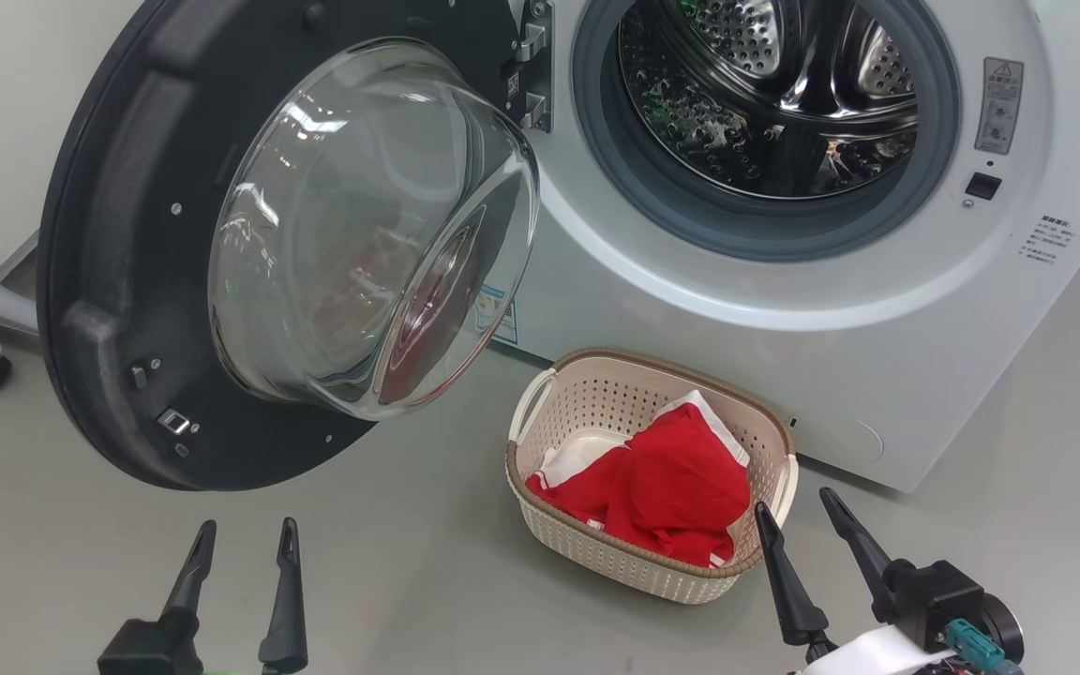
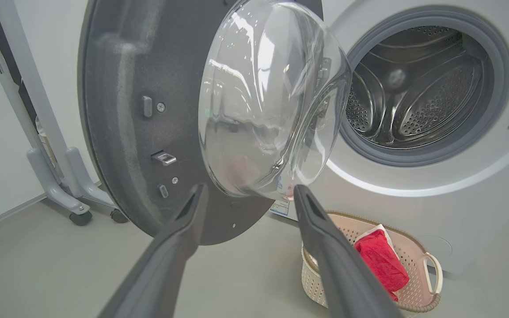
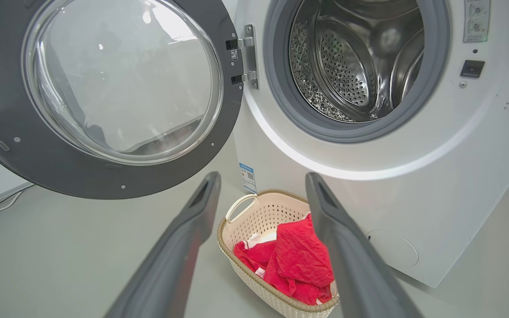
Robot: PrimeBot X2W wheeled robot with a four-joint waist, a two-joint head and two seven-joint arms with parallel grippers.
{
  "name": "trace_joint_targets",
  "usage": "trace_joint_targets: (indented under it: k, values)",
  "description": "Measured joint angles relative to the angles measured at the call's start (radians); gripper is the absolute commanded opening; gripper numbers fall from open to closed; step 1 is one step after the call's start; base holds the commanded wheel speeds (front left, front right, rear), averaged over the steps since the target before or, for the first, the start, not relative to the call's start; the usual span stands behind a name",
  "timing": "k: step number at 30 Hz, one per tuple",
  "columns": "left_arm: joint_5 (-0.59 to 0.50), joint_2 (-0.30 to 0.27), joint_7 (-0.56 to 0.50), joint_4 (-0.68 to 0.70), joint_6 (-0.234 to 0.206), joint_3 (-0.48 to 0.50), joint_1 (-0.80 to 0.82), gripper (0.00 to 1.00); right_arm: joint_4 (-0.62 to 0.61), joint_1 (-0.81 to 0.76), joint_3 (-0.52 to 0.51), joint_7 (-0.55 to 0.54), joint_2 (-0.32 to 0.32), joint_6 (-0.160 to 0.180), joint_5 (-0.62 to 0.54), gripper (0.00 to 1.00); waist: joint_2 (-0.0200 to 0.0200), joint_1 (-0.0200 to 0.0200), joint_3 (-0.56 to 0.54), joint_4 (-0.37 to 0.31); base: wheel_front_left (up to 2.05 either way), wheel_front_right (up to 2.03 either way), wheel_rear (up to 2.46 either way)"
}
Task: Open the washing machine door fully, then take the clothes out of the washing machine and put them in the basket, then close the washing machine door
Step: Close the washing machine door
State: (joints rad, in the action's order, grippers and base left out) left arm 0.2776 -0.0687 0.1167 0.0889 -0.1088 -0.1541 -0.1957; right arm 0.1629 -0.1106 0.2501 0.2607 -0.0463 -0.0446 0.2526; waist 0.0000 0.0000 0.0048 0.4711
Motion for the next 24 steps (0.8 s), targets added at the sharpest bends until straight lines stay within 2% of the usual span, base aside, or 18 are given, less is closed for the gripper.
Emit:
trace_joint_targets:
  k: [3,4,5,11,14,21,24]
  values:
    - [0.004,0.0,0.0,0.0,0.0,0.0,0.0,1.0,0.001,0.0,0.002,0.0,0.0,0.0,0.0,1.0,0.0,0.0,0.002,0.002,0.0,0.0,0.0]
    - [0.004,0.0,0.0,0.0,0.0,0.0,0.0,0.28,0.001,0.0,0.004,0.0,0.0,0.0,0.0,1.0,0.0,0.0,0.002,0.002,0.0,0.0,0.0]
    - [0.004,0.0,0.0,0.0,0.0,0.0,0.0,0.0,0.001,0.0,0.005,0.0,0.0,0.0,0.0,1.0,0.0,0.0,0.003,0.002,0.0,0.0,0.0]
    - [0.022,0.0,0.0,0.013,0.002,-0.01,0.0,0.0,0.002,0.001,0.006,0.0,0.0,0.0,0.0,1.0,0.0,0.0,0.008,0.002,0.0,0.0,0.0]
    - [0.105,0.007,0.0,0.022,0.035,-0.011,0.0,0.0,0.003,0.001,0.006,0.0,0.0,0.0,0.0,1.0,0.0,0.0,0.01,0.002,0.0,0.0,0.0]
    - [0.436,0.019,-0.001,0.085,0.112,-0.007,0.001,0.0,0.005,0.005,0.005,0.0,0.0,0.0,0.0,1.0,0.0,0.0,0.014,0.005,0.0,0.0,0.0]
    - [0.652,0.019,0.002,0.126,0.132,-0.006,0.003,0.0,0.005,0.006,0.005,0.0,0.0,0.0,0.0,1.0,0.0,0.0,0.016,0.006,0.0,0.0,0.0]
